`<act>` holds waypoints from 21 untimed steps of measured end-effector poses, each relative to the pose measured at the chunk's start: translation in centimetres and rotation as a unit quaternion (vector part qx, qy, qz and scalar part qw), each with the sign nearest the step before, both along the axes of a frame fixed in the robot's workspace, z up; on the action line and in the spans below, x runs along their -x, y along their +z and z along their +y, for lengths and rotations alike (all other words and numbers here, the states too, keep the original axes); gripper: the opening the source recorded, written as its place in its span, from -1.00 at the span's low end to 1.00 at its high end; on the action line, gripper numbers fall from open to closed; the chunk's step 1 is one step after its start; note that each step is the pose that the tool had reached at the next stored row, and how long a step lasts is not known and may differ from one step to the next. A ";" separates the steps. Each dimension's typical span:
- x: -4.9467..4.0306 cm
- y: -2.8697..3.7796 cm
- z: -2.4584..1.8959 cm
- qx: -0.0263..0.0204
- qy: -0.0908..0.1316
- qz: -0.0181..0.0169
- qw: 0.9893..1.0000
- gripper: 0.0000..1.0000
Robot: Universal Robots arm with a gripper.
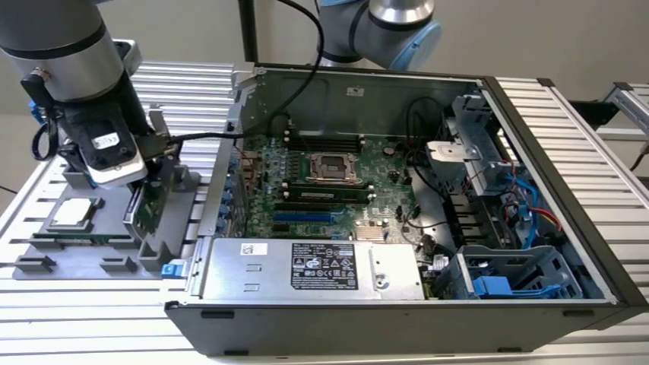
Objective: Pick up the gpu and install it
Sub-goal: 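Pick up the gpu and move the gpu toward the slot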
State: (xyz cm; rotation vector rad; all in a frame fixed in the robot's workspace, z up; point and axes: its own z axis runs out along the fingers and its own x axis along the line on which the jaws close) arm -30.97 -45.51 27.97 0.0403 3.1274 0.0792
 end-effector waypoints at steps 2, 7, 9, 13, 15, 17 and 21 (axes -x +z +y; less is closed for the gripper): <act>0.00 0.25 0.00 0.000 0.000 0.000 1.000 -1.00; 0.00 0.85 0.00 0.000 0.000 0.000 1.000 -1.00; 0.00 1.12 0.00 0.000 0.000 0.000 1.000 -1.00; 0.00 1.64 0.00 0.000 0.000 0.000 1.000 -1.00; 0.00 1.92 0.00 0.000 0.000 0.000 1.000 -1.00; 0.00 2.21 0.00 0.000 0.000 0.000 1.000 -1.00; 0.00 2.73 0.00 0.000 0.000 0.000 1.000 -1.00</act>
